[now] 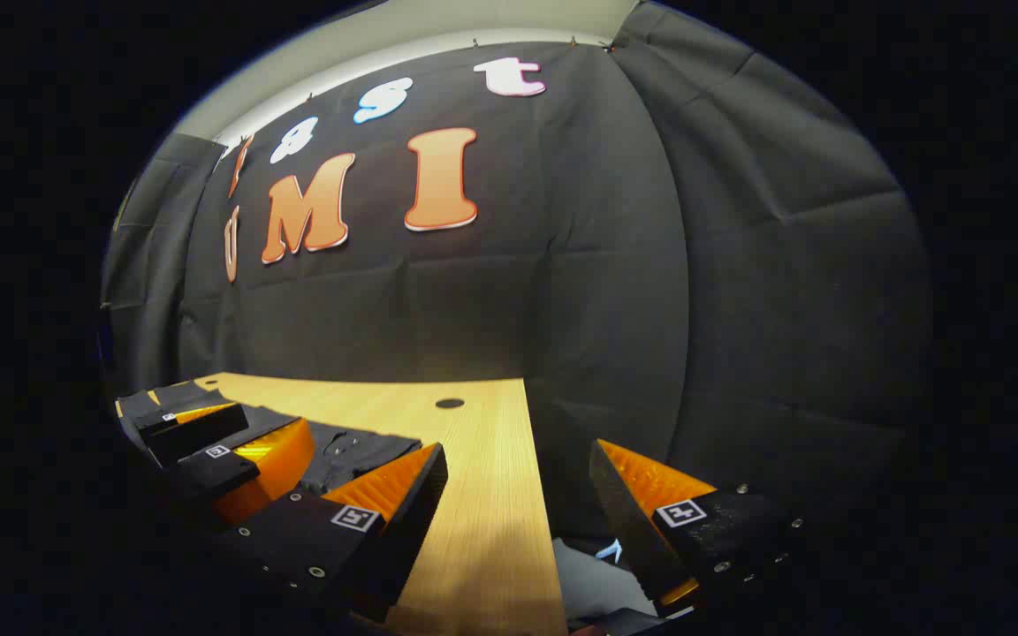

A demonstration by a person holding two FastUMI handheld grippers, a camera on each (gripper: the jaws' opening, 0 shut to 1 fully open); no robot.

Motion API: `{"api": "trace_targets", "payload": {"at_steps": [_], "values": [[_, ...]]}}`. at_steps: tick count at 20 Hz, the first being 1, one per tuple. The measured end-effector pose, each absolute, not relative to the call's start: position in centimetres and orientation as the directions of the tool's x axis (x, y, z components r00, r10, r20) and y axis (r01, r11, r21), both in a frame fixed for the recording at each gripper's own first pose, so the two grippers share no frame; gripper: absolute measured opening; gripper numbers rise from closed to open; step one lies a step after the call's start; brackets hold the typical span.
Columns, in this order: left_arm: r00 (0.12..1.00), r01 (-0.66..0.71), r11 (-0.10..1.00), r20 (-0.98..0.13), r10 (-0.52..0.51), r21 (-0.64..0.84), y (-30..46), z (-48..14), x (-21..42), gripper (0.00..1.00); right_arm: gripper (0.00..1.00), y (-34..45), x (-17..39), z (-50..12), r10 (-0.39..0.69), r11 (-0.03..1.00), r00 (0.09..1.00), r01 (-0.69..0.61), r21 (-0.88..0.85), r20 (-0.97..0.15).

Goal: Grasp the waist and the cuffs of the jeans and fold them to make the two legs overlap; first hold the waist and fold one-third of the jeans toward the cuffs, then hold the cuffs and fold the remaining one-third in the same direction to finish folding.

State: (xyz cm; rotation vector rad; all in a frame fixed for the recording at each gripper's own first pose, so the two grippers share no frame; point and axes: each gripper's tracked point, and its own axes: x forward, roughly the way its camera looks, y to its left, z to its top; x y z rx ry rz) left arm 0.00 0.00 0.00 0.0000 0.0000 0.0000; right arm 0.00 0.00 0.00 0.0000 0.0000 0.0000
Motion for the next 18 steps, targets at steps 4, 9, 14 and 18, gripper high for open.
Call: {"api": "trace_targets", "payload": {"at_steps": [4,9,14,18], "values": [[0.999,-0.004,0.996,0.044,0.007,-0.089,0.3,3.4,0.8,0.98,0.98,0.4,1.0,1.3,-0.034,0.997,0.999,0.037,-0.071,0.041],[0.999,0.004,0.986,0.042,0.004,-0.169,1.9,7.3,-0.5,0.98,0.97,0.2,0.4,7.9,-0.084,0.996,0.993,0.085,-0.006,0.082],[0.998,0.066,0.981,-0.007,-0.069,-0.185,5.0,12.8,-1.2,0.98,0.97,0.8,-4.8,15.6,-0.106,0.994,0.976,0.107,0.006,0.188],[0.999,0.038,0.986,0.034,-0.033,-0.165,11.1,20.0,-3.8,0.95,0.97,2.8,-8.8,19.9,-0.112,0.993,0.978,0.116,-0.010,0.176]]}}
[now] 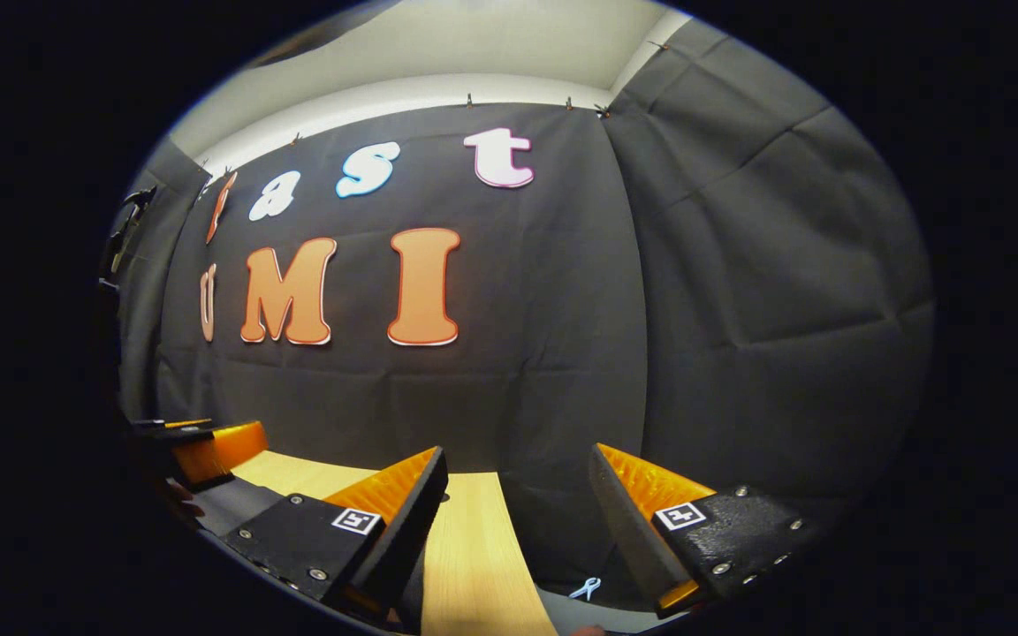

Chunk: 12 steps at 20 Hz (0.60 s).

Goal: Grasp the waist and the cuffs of the jeans and fold them to make the two legs overlap; first hold the waist and fold one-third of the jeans toward the cuffs, then hold the cuffs and fold the remaining one-third in the same direction to finish folding.

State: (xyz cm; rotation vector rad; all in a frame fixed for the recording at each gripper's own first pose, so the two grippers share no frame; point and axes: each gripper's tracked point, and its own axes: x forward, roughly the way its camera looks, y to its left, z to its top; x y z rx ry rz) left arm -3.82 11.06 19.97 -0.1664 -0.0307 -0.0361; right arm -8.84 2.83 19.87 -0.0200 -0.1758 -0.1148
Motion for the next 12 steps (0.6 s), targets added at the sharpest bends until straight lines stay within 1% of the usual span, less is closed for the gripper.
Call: {"api": "trace_targets", "payload": {"at_steps": [1,2,3,4,7,12], "values": [[0.999,0.023,0.988,0.039,-0.017,-0.153,12.8,21.6,-4.7,0.95,0.97,3.9,-9.8,20.8,-0.098,0.995,0.981,0.101,-0.014,0.167],[0.999,0.001,0.990,0.049,0.006,-0.140,14.9,23.3,-5.7,0.98,0.97,4.8,-10.7,21.6,-0.087,0.996,0.984,0.090,-0.016,0.155],[0.999,-0.020,0.992,0.046,0.026,-0.125,16.9,24.6,-6.8,0.98,0.97,6.0,-11.5,22.2,-0.070,0.997,0.988,0.073,-0.018,0.139],[0.998,-0.034,0.994,0.055,0.040,-0.108,18.7,26.0,-7.8,0.94,0.97,7.0,-12.3,22.6,-0.056,0.998,0.991,0.058,-0.016,0.119],[0.994,-0.083,0.995,0.061,0.087,-0.064,24.2,28.8,-11.6,0.95,0.97,10.5,-14.1,23.6,-0.005,1.000,0.998,0.006,-0.018,0.064],[0.979,-0.189,0.982,0.082,0.187,0.019,33.5,30.9,-18.7,0.94,0.97,16.4,-17.2,25.9,0.102,0.994,0.990,-0.096,-0.060,0.098]]}}
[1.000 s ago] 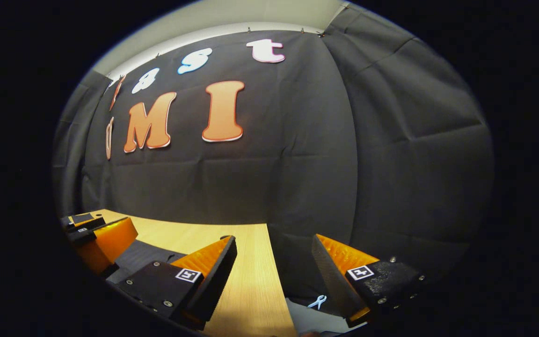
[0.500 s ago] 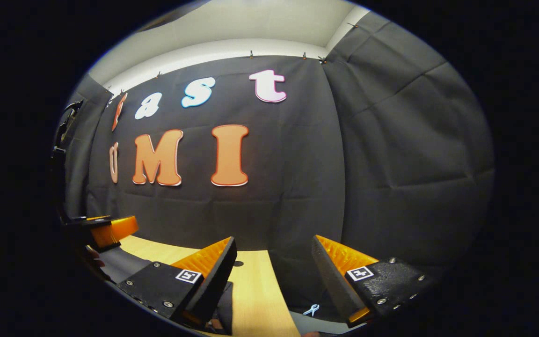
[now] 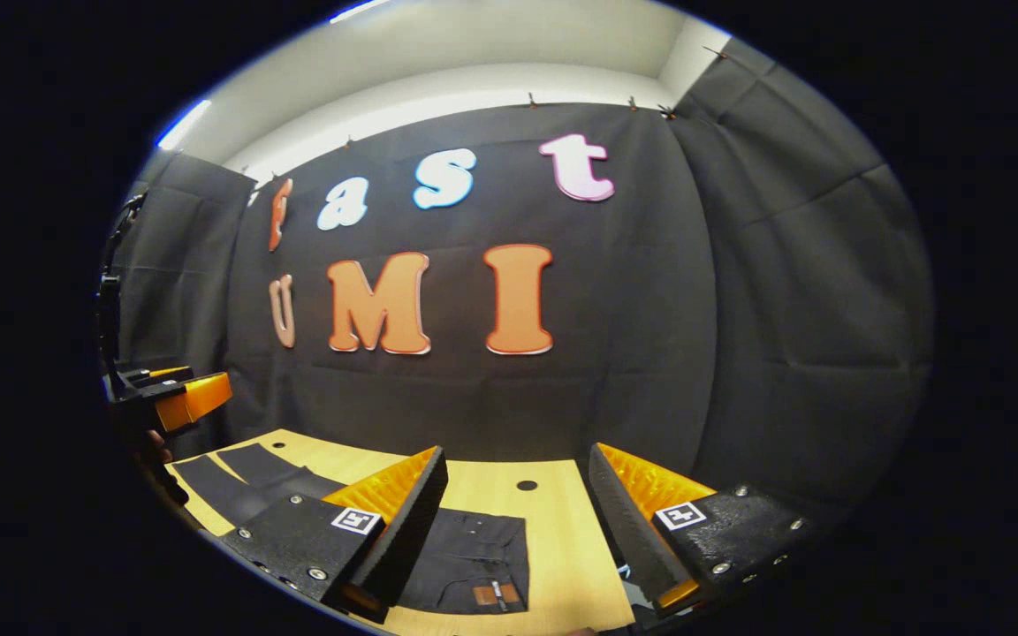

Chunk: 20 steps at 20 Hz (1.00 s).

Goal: Grasp the waist and the cuffs of the jeans and fold them to make the two legs overlap; first hold the waist and fold one-third of the jeans toward the cuffs, then hold the cuffs and fold the remaining one-third in the same direction to finish folding.

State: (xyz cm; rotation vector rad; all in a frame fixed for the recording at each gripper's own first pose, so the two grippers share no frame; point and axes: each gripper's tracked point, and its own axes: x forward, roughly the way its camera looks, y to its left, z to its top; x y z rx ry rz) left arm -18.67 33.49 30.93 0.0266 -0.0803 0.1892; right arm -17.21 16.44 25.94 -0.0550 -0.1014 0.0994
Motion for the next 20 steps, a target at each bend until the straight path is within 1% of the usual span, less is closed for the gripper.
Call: {"api": "trace_targets", "payload": {"at_steps": [2,3,5,8,10,12,13,14,15,16,17,18,19,20], "values": [[0.970,-0.219,0.975,0.114,0.214,0.030,36.3,31.4,-21.1,0.95,0.97,19.1,-18.2,25.9,0.148,0.986,0.984,-0.138,-0.091,0.104],[0.967,-0.228,0.973,0.120,0.223,0.030,37.7,31.0,-21.9,0.95,0.90,20.5,-18.6,25.8,0.166,0.984,0.981,-0.158,-0.082,0.101],[0.965,-0.247,0.969,0.101,0.242,0.034,41.0,29.6,-23.1,0.95,1.00,22.7,-18.9,25.0,0.186,0.982,0.979,-0.182,-0.061,0.083],[0.963,-0.266,0.964,0.055,0.264,0.028,47.2,28.0,-23.1,0.96,1.00,23.1,-17.8,23.5,0.116,0.992,0.992,-0.114,-0.048,0.039],[0.963,-0.270,0.963,0.008,0.270,0.013,51.8,27.1,-22.4,0.96,1.00,23.5,-17.5,22.5,0.048,0.998,0.999,-0.047,-0.036,0.009],[0.946,-0.322,0.947,-0.034,0.322,0.015,57.6,26.3,-21.5,0.96,1.00,24.3,-17.3,21.7,-0.006,0.999,1.000,0.005,-0.035,-0.008],[0.942,-0.330,0.944,-0.063,0.330,0.005,59.6,25.4,-20.7,0.97,1.00,24.8,-17.1,21.5,-0.028,0.999,0.999,0.027,-0.032,-0.016],[0.937,-0.337,0.942,-0.097,0.334,-0.011,61.4,24.7,-20.1,0.96,1.00,25.5,-16.9,21.1,-0.037,0.999,0.999,0.036,-0.027,-0.030],[0.933,-0.343,0.939,-0.128,0.337,-0.027,63.1,24.1,-19.6,0.98,0.98,26.0,-16.8,20.8,-0.053,0.998,0.998,0.052,-0.020,-0.047],[0.927,-0.352,0.935,-0.156,0.341,-0.047,64.7,23.7,-19.2,0.96,1.00,26.6,-16.7,20.4,-0.058,0.998,0.996,0.057,-0.013,-0.064],[0.917,-0.369,0.927,-0.186,0.352,-0.070,66.3,22.9,-19.0,0.98,0.98,27.1,-16.4,20.0,-0.065,0.998,0.995,0.065,-0.008,-0.081],[0.907,-0.384,0.920,-0.219,0.359,-0.082,67.6,22.2,-18.7,0.95,1.00,27.5,-16.3,19.6,-0.068,0.998,0.993,0.068,-0.006,-0.097],[0.897,-0.400,0.913,-0.243,0.370,-0.085,68.9,21.3,-18.4,0.98,0.98,27.7,-16.0,19.1,-0.076,0.997,0.990,0.075,-0.009,-0.116],[0.889,-0.409,0.909,-0.263,0.375,-0.085,70.1,20.7,-18.1,0.95,0.98,27.8,-15.9,18.7,-0.083,0.997,0.988,0.083,-0.012,-0.133]]}}
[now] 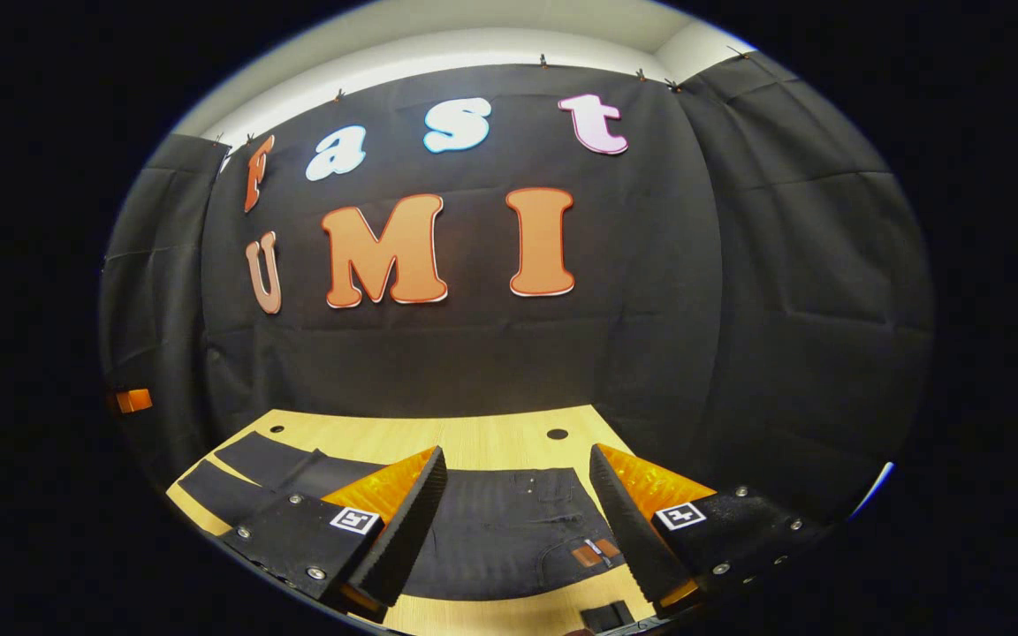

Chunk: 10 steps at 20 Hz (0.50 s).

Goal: Grasp the waist and the cuffs of the jeans and fold them to make the two legs overlap; first hold the waist and fold one-third of the jeans toward the cuffs, then hold the cuffs and fold the remaining one-third in the same direction to finish folding.

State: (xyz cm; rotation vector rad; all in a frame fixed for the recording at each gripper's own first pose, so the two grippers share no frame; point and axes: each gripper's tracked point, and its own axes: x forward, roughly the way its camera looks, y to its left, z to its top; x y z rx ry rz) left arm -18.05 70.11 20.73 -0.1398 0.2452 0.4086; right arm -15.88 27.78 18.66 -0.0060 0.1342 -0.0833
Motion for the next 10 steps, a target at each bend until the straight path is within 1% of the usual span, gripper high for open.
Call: {"api": "trace_targets", "payload": {"at_steps": [1,2,4,5,8,10], "values": [[0.881,-0.416,0.905,-0.286,0.378,-0.086,71.1,19.9,-18.0,0.98,0.98,27.9,-15.7,18.2,-0.087,0.996,0.984,0.087,-0.010,-0.153],[0.872,-0.425,0.901,-0.306,0.382,-0.085,72.3,19.2,-17.7,0.98,0.98,28.1,-15.5,17.8,-0.092,0.996,0.981,0.092,-0.003,-0.172],[0.847,-0.451,0.888,-0.359,0.392,-0.094,74.5,17.5,-17.2,0.98,0.98,28.2,-15.0,16.5,-0.100,0.994,0.970,0.108,0.024,-0.222],[0.833,-0.464,0.880,-0.391,0.392,-0.107,75.5,16.6,-17.2,0.96,0.98,28.2,-14.6,15.8,-0.107,0.992,0.963,0.120,0.038,-0.247],[0.782,-0.510,0.851,-0.479,0.398,-0.124,78.4,13.7,-16.6,0.98,0.98,28.1,-13.4,14.0,-0.130,0.985,0.943,0.157,0.066,-0.307],[0.741,-0.535,0.835,-0.548,0.388,-0.132,80.0,11.9,-16.8,0.97,0.97,28.6,-12.7,12.9,-0.134,0.982,0.928,0.171,0.079,-0.346]]}}
